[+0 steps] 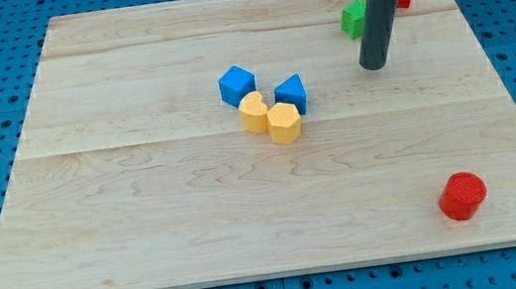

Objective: Move red star away from the green circle

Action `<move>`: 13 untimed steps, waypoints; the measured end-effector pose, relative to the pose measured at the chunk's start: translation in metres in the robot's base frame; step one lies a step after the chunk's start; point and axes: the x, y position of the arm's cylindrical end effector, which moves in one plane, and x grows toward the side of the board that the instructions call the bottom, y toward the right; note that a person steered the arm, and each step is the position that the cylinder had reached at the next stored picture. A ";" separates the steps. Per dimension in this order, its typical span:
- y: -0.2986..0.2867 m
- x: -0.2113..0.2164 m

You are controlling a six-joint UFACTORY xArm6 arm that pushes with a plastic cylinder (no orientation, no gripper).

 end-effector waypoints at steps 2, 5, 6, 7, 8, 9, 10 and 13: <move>0.082 -0.010; 0.144 -0.093; 0.139 -0.097; 0.150 -0.132; 0.135 -0.146; 0.119 -0.156; 0.092 -0.156; 0.042 -0.117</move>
